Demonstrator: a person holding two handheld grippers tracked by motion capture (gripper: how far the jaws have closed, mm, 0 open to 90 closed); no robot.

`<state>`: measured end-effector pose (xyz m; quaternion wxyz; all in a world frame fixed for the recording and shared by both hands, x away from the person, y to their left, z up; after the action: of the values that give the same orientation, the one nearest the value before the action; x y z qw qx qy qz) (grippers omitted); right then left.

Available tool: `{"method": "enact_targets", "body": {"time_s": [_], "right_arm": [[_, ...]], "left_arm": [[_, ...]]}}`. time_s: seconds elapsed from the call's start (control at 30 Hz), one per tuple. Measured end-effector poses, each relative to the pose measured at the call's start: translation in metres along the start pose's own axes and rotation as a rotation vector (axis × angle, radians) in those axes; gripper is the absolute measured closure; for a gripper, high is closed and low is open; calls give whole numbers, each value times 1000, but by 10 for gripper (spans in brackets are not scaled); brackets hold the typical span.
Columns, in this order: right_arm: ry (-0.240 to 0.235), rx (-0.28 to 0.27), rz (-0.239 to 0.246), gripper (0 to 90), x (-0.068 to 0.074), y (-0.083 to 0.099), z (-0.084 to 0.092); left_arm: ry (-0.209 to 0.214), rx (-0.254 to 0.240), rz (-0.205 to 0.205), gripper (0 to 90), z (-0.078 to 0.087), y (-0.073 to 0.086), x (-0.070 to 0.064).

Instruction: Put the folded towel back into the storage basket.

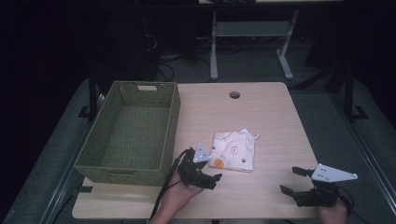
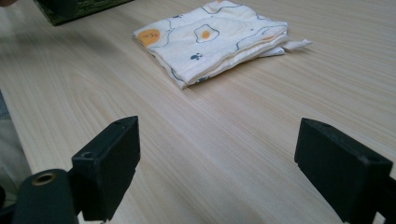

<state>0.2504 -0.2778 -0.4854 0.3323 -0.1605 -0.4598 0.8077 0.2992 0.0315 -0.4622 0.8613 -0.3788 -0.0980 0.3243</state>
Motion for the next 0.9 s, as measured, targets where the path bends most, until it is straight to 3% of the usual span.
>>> {"method": "enact_targets", "body": {"time_s": [0.3,0.47,0.9], "right_arm": [[10,-3,-14,136,-3,1,0],[9,7,-13,136,-3,2,-1],[-3,5,-11,136,-1,0,-2]], "left_arm": [[20,-1,-17,160,-14,-24,-5],[3,25,-45,163,-26,-39,-3],[10,82,-30,204,-55,-59,4]]}}
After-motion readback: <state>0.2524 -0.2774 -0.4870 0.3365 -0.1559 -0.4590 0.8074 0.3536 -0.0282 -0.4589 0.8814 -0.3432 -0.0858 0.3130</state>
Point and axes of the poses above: each handheld gripper's, and its own axes: z roughly backward along the jaws, y roughly out of its underside, x roughly to its left, the point moved 6 cm from there along -z, roughly forward along the jaws, and after that the axes turned 3 degrees about z, right-handed, at the moved point
